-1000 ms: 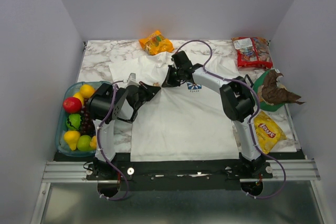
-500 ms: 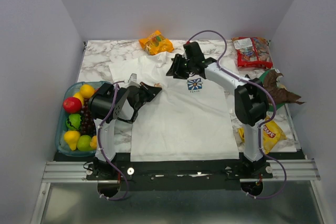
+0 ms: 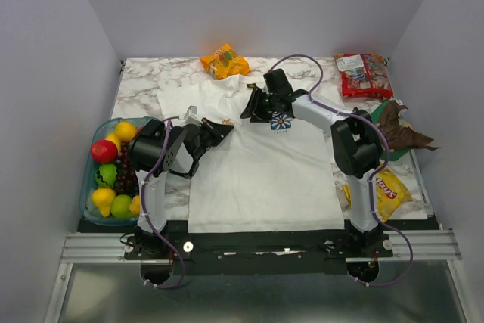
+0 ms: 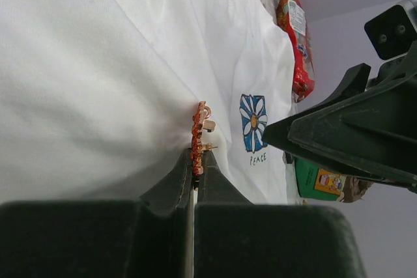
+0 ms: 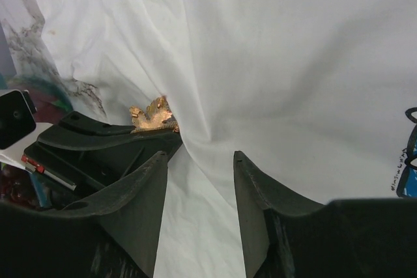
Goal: Pin the brooch onto the clothing
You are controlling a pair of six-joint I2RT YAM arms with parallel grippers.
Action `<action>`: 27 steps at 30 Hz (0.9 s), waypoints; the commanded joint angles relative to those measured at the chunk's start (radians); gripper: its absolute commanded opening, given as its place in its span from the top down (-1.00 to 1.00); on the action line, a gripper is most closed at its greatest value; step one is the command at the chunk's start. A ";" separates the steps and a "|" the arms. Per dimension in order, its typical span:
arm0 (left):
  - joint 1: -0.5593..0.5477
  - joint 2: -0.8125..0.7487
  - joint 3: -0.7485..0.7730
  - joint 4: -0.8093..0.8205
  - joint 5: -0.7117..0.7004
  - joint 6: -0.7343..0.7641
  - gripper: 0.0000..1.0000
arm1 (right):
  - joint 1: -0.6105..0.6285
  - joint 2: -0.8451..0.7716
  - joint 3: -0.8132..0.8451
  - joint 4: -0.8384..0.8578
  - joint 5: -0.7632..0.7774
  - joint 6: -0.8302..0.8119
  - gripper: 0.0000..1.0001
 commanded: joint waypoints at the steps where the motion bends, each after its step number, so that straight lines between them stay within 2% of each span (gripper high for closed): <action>1: -0.004 0.021 -0.001 0.054 0.022 -0.006 1.00 | 0.004 0.028 -0.023 0.055 -0.056 0.034 -0.04; 14: -0.006 0.030 0.006 0.058 0.026 -0.011 1.00 | 0.004 0.071 -0.045 0.138 -0.108 0.088 0.14; 27: -0.012 0.033 0.009 0.060 0.028 -0.014 1.00 | 0.002 0.100 -0.059 0.161 -0.122 0.103 0.20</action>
